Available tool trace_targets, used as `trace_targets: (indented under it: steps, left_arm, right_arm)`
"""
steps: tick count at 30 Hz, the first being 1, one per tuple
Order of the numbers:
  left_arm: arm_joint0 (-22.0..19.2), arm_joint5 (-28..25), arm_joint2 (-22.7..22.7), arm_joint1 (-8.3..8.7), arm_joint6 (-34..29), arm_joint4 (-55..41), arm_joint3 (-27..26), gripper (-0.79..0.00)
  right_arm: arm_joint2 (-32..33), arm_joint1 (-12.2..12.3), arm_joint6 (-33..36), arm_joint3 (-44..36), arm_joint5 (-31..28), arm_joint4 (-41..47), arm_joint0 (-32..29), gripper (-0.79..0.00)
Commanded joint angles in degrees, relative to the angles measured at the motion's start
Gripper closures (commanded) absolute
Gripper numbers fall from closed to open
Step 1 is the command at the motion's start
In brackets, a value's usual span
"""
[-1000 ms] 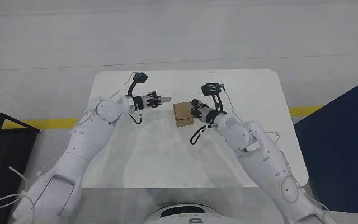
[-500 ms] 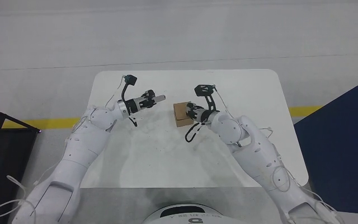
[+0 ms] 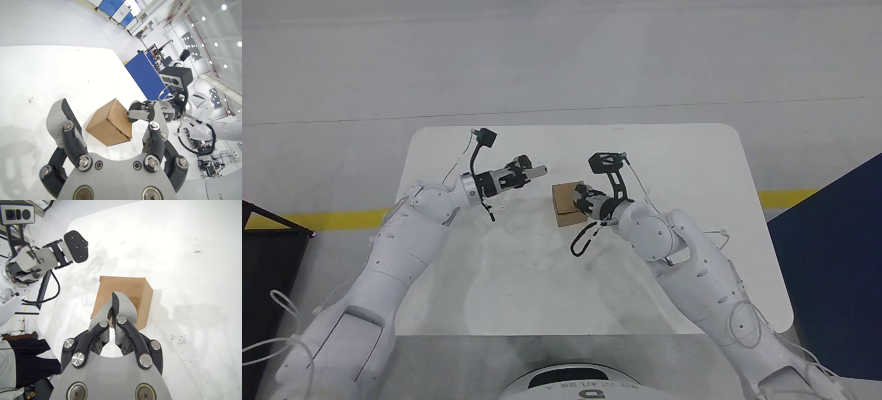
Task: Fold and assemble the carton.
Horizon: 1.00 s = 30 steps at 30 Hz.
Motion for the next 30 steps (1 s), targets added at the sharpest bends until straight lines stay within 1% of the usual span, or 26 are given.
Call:
trace_targets:
  steps: [1,4,7,10,13,17,23,28,30]
  left_arm:
    - [-1.04,-1.45,1.4,-0.89,0.07,-1.78,1.32,-0.785]
    - [-2.86,-2.82,3.59,-2.31,-0.61,-4.12,3.84,-0.785]
    - [-4.76,-4.57,5.88,-3.98,-1.94,-7.62,6.59,-0.785]
    - [-6.5,-6.71,7.79,-5.69,-3.24,-11.53,9.54,-0.785]
    - [-8.19,-7.41,9.72,-7.26,-5.1,-13.46,12.47,-0.785]
    - [-9.95,-8.16,11.55,-9.1,-7.15,-15.75,15.86,-0.785]
    - [-11.54,-9.36,12.79,-10.86,-9.83,-18.1,20.6,-0.785]
    - [-11.85,-10.65,12.82,-11.59,-9.91,-18.9,23.85,-0.785]
    - [-11.83,-10.65,12.73,-11.76,-9.94,-19.04,24.32,-0.785]
  right_arm:
    - [1.14,0.3,-0.34,-2.95,-2.04,1.35,-1.99,0.0]
    - [3.52,1.04,1.22,-5.72,-4.57,1.92,-5.08,0.0]
    - [5.2,1.92,6.19,-7.28,-7.31,1.03,-7.89,0.0]
    - [5.92,2.47,10.53,-7.2,-6.74,0.02,-9.69,0.0]
    - [5.85,2.47,10.62,-5.0,-5.3,-0.12,-9.51,0.0]
    - [4.38,1.96,8.73,-1.38,-4.44,0.7,-7.25,0.0]
    - [2.85,1.4,6.87,1.36,-4.39,2.12,-4.95,0.0]
    - [3.49,1.68,7.91,0.29,-3.87,2.15,-6.14,0.0]
    - [3.9,1.78,8.6,0.27,-4.28,2.88,-6.33,0.0]
